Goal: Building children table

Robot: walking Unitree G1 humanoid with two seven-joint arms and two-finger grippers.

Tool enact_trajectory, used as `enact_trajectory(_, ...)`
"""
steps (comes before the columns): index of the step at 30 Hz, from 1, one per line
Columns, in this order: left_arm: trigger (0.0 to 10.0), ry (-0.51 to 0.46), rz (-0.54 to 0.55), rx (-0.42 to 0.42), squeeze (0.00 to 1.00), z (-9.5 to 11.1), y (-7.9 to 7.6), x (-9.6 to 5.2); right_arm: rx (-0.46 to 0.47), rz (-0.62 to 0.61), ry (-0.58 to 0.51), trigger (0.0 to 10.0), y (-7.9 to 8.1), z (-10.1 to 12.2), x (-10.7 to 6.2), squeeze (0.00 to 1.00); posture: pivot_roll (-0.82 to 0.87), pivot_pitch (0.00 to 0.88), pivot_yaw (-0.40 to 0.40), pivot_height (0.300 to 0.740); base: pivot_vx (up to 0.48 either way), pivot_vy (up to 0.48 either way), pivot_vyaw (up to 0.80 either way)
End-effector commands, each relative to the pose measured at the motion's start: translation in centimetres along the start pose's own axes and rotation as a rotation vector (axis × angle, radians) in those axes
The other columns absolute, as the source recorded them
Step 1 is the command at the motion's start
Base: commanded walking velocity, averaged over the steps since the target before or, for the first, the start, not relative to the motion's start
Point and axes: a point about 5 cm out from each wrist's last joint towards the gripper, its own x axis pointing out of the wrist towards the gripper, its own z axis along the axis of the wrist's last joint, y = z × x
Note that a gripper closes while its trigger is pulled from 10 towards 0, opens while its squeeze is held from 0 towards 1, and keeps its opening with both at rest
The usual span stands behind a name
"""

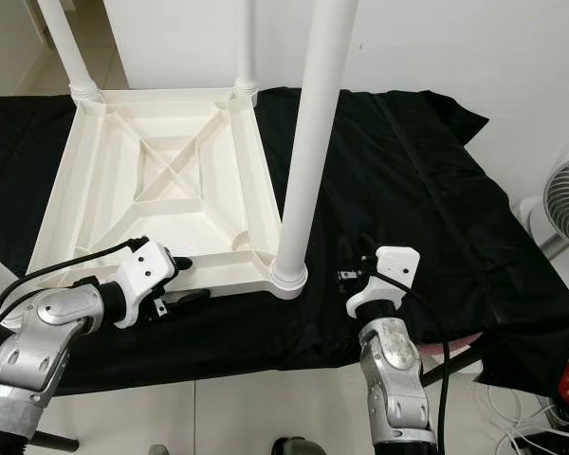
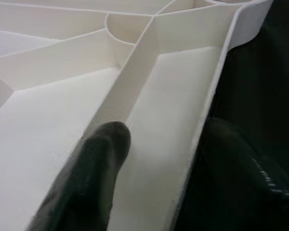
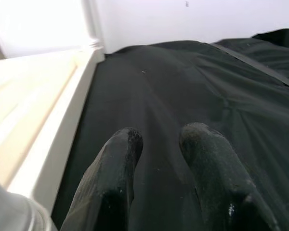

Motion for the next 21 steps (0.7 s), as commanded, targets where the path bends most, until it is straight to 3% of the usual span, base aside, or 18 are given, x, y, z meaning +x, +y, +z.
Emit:
enact_trajectory(1,0.0,0.038,0.078,-0.014,0.0,-0.7,0.6,0.0,-0.009,-0.036,0.025,10.0,-0.1,-0.4,0.5,0.0,-0.04,0.071,-0.032,0.74,0.0,0.0,0.0)
enact_trajectory(6,0.0,0.045,0.056,0.012,0.0,-0.7,0.6,0.1,-0.011,-0.062,0.028,10.0,-0.1,-0.3,1.2,0.0,-0.04,0.079,-0.031,0.74,0.0,0.0,0.0)
enact_trajectory(7,4.5,0.048,0.039,0.027,0.0,-0.6,0.5,0.1,-0.006,-0.084,0.023,10.0,-0.2,-0.1,1.9,0.0,-0.04,0.087,-0.028,0.74,0.0,0.0,0.0)
enact_trajectory(8,4.5,0.048,0.039,0.027,0.0,-0.6,0.5,0.1,-0.006,-0.084,0.023,10.0,-0.2,-0.1,1.9,0.0,-0.04,0.087,-0.028,0.74,0.0,0.0,0.0)
enact_trajectory(9,7.8,0.053,0.033,0.035,0.0,-0.6,0.6,0.1,-0.006,-0.105,0.022,10.0,-0.2,0.0,2.4,0.0,-0.04,0.089,-0.027,0.74,0.0,0.0,0.0)
enact_trajectory(10,7.8,0.053,0.033,0.035,0.0,-0.6,0.6,0.1,-0.006,-0.105,0.022,10.0,-0.2,0.0,2.4,0.0,-0.04,0.089,-0.027,0.74,0.0,0.0,0.0)
enact_trajectory(11,2.8,0.057,0.017,0.064,0.0,-0.5,0.8,0.1,-0.027,-0.174,0.058,10.0,-0.3,-0.3,3.6,0.0,-0.03,0.095,-0.021,0.74,0.0,0.0,0.0)
enact_trajectory(13,2.8,0.057,0.017,0.064,0.0,-0.5,0.8,0.1,-0.027,-0.174,0.058,10.0,-0.3,-0.3,3.6,0.0,-0.03,0.095,-0.021,0.74,0.0,0.0,0.0)
enact_trajectory(14,0.3,0.057,0.011,0.067,0.0,-0.6,0.9,0.1,-0.028,-0.193,0.074,10.0,-0.1,-0.6,3.9,0.0,-0.03,0.097,-0.021,0.74,0.0,0.0,0.0)
enact_trajectory(18,0.3,0.057,0.007,0.068,0.0,-0.6,1.0,0.0,-0.026,-0.202,0.083,10.0,0.1,-0.8,4.2,0.0,-0.03,0.097,-0.021,0.74,0.0,0.0,0.0)
enact_trajectory(19,6.1,0.064,-0.004,0.081,0.0,-0.6,1.1,-0.1,-0.021,-0.182,0.106,10.0,1.1,-1.4,4.7,0.0,-0.02,0.1,-0.021,0.74,0.0,0.0,0.0)
enact_trajectory(20,6.1,0.064,-0.004,0.081,0.0,-0.6,1.1,-0.1,-0.021,-0.182,0.106,10.0,1.1,-1.4,4.7,0.0,-0.02,0.1,-0.021,0.74,0.0,0.0,0.0)
enact_trajectory(21,9.3,0.07,-0.018,0.082,0.0,-0.6,1.2,-0.3,-0.014,-0.157,0.122,10.0,2.1,-1.9,5.1,0.0,-0.01,0.104,-0.022,0.74,0.0,0.0,0.0)
